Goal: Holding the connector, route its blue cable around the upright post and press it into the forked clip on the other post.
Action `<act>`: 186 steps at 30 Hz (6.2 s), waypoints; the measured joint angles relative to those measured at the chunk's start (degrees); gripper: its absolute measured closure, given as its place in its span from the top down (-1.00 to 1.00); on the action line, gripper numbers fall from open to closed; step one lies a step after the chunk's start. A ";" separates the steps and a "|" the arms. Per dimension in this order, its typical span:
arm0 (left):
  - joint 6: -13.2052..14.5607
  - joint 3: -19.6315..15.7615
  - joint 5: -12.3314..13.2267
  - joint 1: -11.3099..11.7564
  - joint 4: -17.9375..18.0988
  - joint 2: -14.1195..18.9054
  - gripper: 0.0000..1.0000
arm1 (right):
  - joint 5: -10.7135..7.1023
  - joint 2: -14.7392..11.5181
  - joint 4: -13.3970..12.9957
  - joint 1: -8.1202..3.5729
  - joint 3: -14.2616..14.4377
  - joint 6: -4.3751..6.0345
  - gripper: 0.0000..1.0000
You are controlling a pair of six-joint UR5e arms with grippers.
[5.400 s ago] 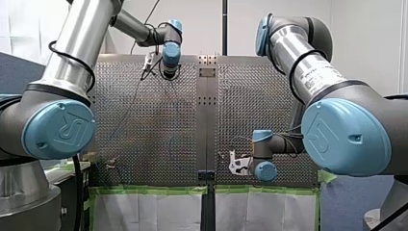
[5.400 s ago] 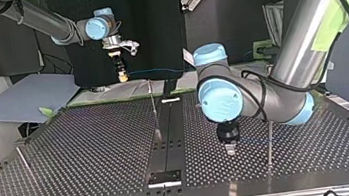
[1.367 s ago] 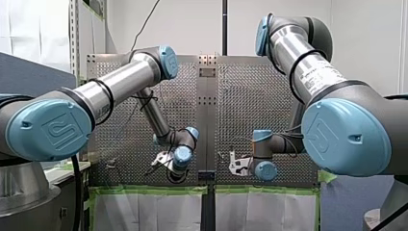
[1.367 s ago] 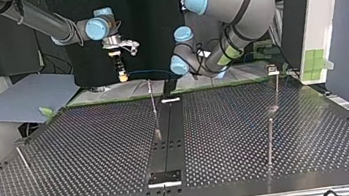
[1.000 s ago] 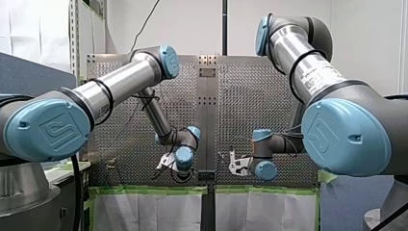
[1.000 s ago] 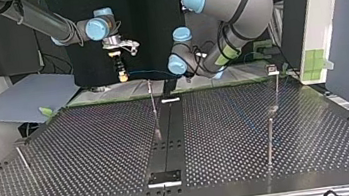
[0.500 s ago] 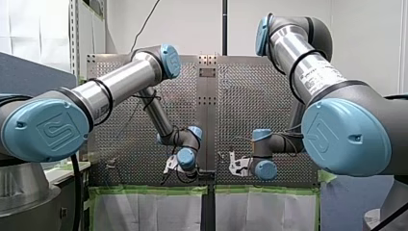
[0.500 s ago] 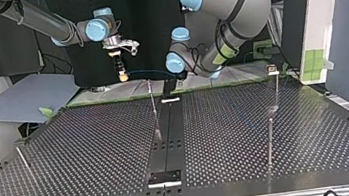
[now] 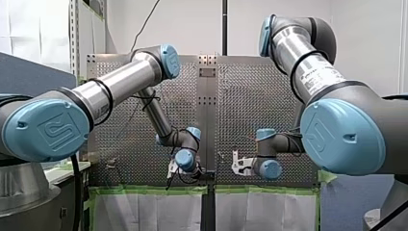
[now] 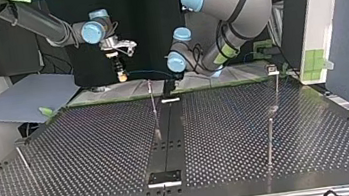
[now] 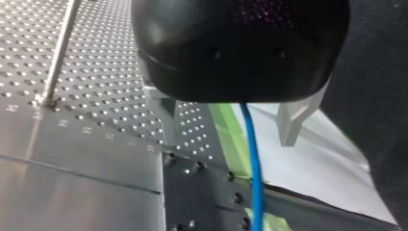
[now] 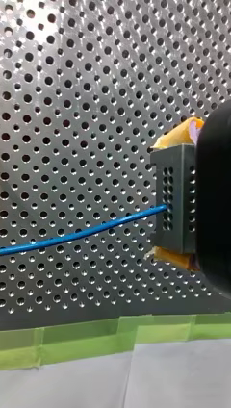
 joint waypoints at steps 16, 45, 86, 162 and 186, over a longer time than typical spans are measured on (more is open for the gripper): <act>-7.78 -1.13 -2.02 -0.45 5.96 0.01 1.00 | -6.31 0.04 2.92 -2.46 0.02 0.08 -1.00; -14.93 -6.10 -1.45 -4.21 14.20 2.18 1.00 | -9.10 0.03 3.36 -4.89 -1.27 0.52 -1.00; -7.87 -8.42 -13.46 -11.34 20.43 4.66 1.00 | -9.83 0.06 3.94 -4.66 -2.16 0.34 -1.00; -0.47 -4.54 -19.97 -11.38 14.93 4.65 -1.00 | -9.85 0.03 6.10 -5.40 -4.45 0.47 -1.00; -2.42 -4.45 -19.52 -10.96 12.59 4.66 0.00 | -9.87 0.04 6.15 -5.43 -4.44 0.41 -1.00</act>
